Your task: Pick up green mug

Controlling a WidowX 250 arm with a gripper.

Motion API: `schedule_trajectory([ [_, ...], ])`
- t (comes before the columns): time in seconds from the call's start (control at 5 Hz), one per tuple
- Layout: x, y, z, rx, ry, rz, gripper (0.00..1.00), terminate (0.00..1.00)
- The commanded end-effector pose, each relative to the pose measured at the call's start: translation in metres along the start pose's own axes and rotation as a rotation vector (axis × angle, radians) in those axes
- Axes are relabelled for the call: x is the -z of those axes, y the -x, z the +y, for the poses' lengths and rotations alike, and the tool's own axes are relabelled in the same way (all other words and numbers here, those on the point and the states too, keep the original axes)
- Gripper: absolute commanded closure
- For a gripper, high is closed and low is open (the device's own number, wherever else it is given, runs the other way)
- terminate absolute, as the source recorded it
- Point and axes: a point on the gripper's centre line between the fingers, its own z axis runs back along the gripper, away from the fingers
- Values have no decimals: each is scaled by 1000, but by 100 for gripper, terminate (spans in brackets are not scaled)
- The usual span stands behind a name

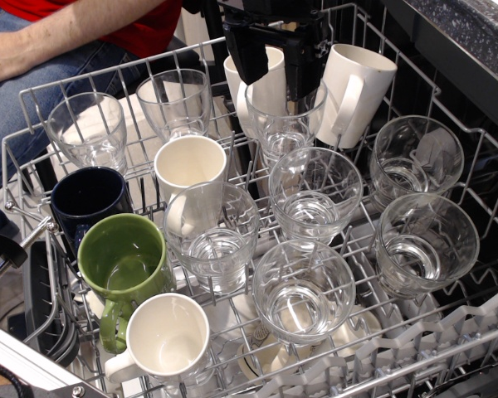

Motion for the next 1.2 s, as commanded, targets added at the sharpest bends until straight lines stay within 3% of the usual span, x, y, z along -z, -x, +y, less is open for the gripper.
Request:
schedule_trajectory([
  [0.0,0,0,0,0,0,0,0,0],
  [0.4,-14,46,59,194,-22,90,0,0],
  [0.6,-12,62,86,280,-55,102,0,0],
  [0.8,3,73,112,348,-104,116,0,0],
  [1.0,19,79,126,423,-87,165,0,0],
])
